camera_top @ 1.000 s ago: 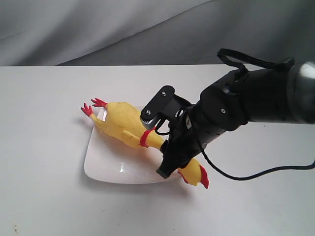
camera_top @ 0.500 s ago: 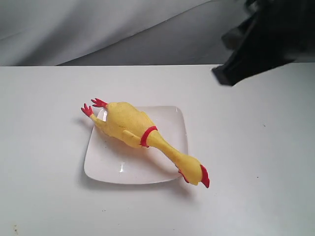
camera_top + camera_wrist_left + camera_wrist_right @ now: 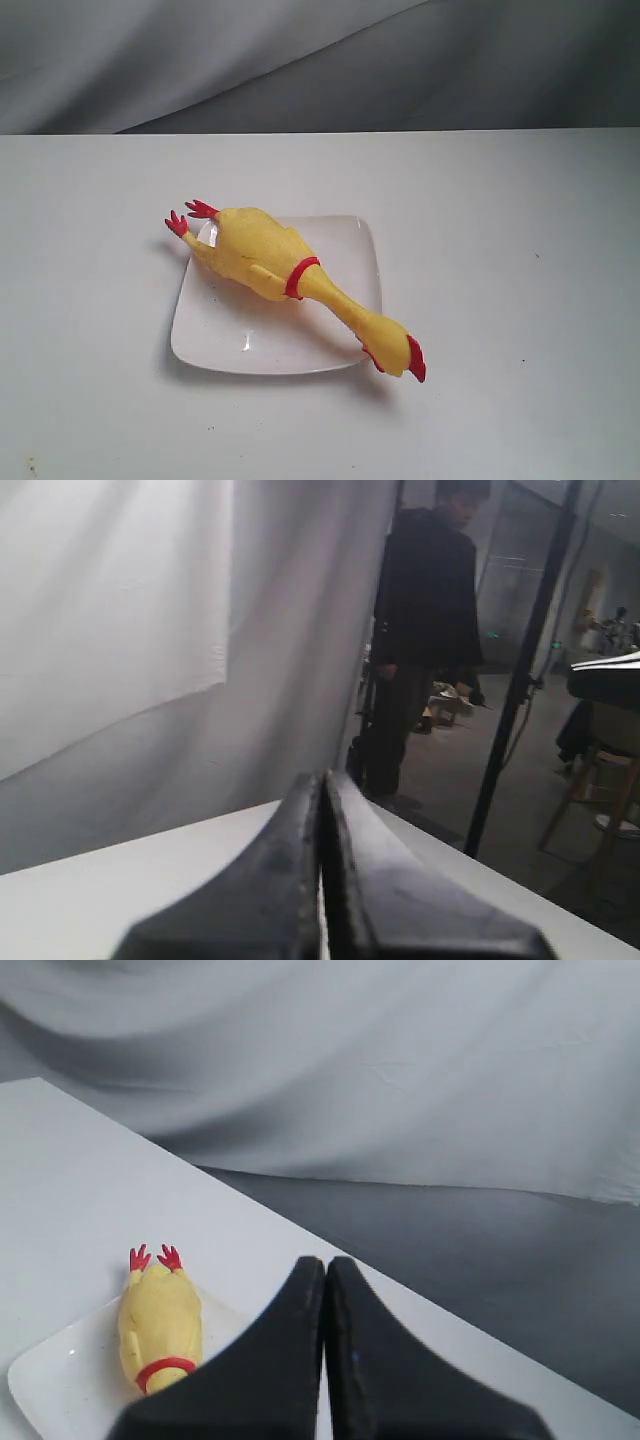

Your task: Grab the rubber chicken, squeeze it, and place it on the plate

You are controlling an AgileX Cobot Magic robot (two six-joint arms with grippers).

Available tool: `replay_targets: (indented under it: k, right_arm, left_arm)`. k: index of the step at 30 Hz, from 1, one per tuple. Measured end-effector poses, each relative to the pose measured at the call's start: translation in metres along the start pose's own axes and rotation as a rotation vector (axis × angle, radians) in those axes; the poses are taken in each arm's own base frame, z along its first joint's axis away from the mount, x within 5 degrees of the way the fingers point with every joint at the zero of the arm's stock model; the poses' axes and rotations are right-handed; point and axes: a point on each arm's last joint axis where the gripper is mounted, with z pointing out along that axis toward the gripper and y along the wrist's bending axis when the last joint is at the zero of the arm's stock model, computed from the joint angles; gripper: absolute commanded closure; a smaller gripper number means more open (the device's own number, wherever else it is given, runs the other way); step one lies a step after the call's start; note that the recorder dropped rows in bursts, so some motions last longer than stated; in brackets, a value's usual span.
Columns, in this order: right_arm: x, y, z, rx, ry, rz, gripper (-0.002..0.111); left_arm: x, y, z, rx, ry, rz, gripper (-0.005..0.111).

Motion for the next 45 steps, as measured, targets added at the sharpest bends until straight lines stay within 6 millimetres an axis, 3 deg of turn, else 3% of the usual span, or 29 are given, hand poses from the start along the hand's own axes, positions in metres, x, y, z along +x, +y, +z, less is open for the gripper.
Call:
replay_targets:
  k: [5,9,13,34,40,45]
  right_arm:
    - [0.025,0.001,-0.037,0.000,-0.165,0.012,0.108]
    - [0.038,-0.003,-0.065,0.020,-0.231,0.035,0.108]
    - [0.042,-0.006,-0.084,0.035,-0.288,0.050,0.108]
    - [0.041,-0.010,-0.090,0.088,-0.322,-0.006,0.108]
    - [0.045,-0.013,-0.092,0.233,-0.247,-0.079,0.108]
    - [0.059,-0.010,-0.084,0.422,-0.153,-0.010,0.108]
  left_arm:
    - [0.012,0.006,0.002,-0.024,0.025,0.003,0.107]
    - [0.039,0.032,0.002,-0.224,0.038,-0.014,0.107]
    - [0.052,0.038,0.001,-0.257,0.066,-0.030,0.107]
    - [0.056,0.032,0.002,-0.189,0.098,-0.036,0.107]
    - [0.056,0.032,0.002,-0.189,0.098,-0.036,0.107]
    - [0.056,0.032,0.002,-0.189,0.098,-0.036,0.107]
